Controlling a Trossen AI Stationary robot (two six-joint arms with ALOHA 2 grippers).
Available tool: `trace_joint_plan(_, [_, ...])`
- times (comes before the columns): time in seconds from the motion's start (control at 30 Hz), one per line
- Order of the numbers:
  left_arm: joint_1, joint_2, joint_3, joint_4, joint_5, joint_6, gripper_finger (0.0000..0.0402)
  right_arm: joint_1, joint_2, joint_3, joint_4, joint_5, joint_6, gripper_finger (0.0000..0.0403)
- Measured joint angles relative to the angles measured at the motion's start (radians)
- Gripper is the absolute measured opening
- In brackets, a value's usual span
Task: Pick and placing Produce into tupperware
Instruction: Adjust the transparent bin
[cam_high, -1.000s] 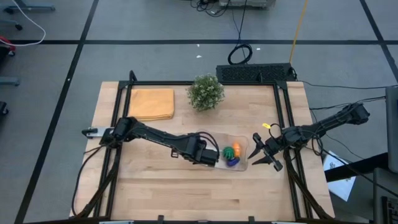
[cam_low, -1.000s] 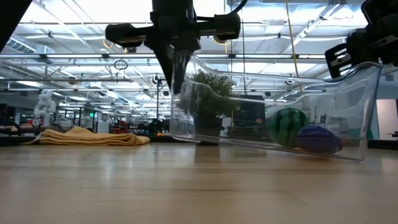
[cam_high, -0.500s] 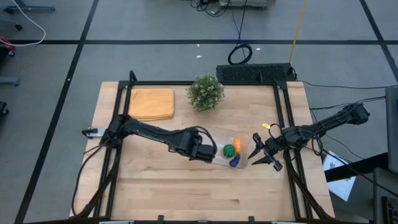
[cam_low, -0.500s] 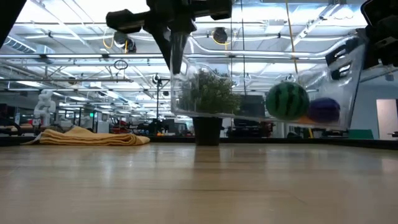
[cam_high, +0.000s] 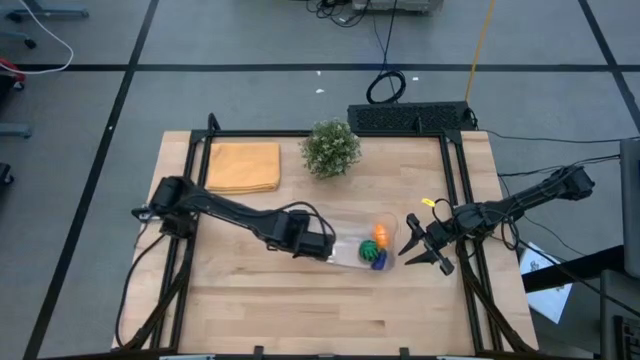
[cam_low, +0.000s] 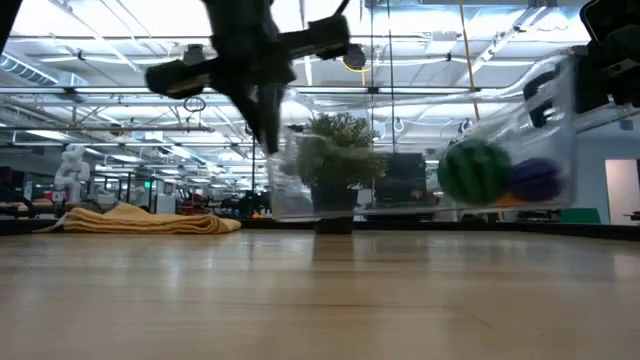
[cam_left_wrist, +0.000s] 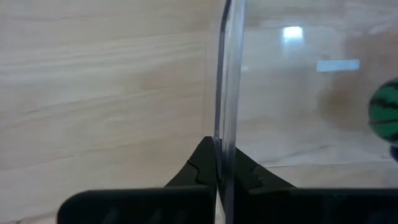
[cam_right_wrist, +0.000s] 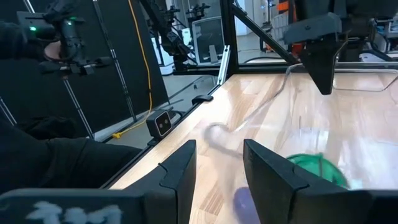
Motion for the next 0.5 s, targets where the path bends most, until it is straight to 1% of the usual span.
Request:
trace_joint_plan(0.1, [-0.005,-0.044,-0.072,0.02,0.006,-0.017,0.0,0.0,0.0,0.0,0.001,0.004,-0.002,0.0125])
trace_joint_plan(0.23, [-0.016,-0.085,-0.139,0.038,0.014,-0.037,0.0,-0.002,0.0,0.0,0.008,0.045,-0.014,0.0125])
trace_joint_plan(0.33, [-0.025,-0.105,-0.169,0.044,0.018,-0.043,0.0,-0.002,0.0,0.0,0.009,0.079,-0.027,0.0125])
trace_joint_plan(0.5, [-0.04,-0.113,-0.193,0.047,0.02,-0.051,0.0,-0.002,0.0,0.0,0.022,0.085,-0.028,0.0125])
